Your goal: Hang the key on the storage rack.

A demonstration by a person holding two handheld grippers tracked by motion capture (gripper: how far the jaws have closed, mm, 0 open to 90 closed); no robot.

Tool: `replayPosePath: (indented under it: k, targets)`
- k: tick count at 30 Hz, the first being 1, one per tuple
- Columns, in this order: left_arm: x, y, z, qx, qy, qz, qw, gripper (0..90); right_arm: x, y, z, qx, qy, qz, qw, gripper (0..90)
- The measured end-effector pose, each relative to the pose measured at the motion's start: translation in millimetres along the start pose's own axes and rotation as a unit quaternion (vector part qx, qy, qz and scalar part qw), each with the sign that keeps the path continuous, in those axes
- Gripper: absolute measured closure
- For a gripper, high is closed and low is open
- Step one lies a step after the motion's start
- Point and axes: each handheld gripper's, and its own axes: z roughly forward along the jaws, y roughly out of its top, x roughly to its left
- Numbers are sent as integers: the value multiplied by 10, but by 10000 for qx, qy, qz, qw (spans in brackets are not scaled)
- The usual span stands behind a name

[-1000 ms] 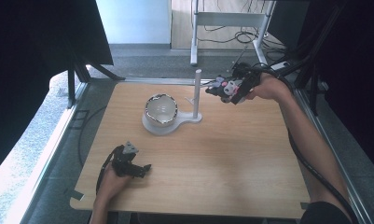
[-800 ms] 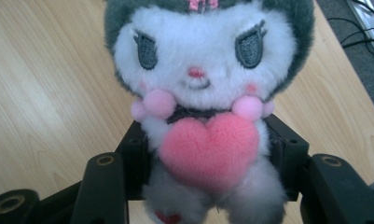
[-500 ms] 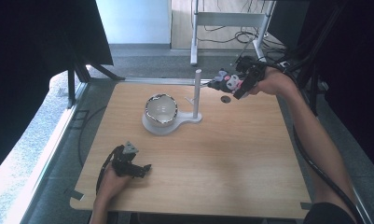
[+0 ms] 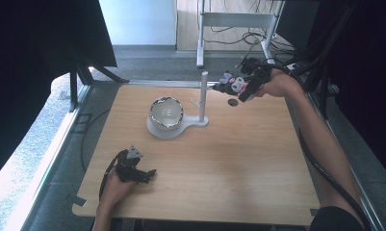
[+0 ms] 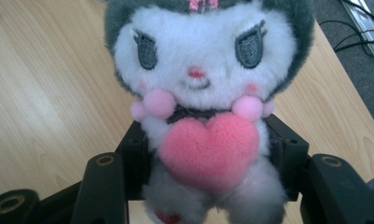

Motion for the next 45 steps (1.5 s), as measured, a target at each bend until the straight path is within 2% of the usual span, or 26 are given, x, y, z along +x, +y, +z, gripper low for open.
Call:
replayPosePath:
  k: [11,19,30,45]
  targets:
    - [1,1,-1,6,-4,2,10000,0,-71,-13,144,32,7,163,9999,452]
    - [1,1,-1,6,4,3,10000,0,-87,11,235,105,5,177,9998,452]
    - [1,1,0,-7,10,1,10000,0,-48,-24,523,303,90,46,9995,449]
    - [-1,0,2,-19,12,-5,10000,0,29,6,911,225,317,-104,9992,431]
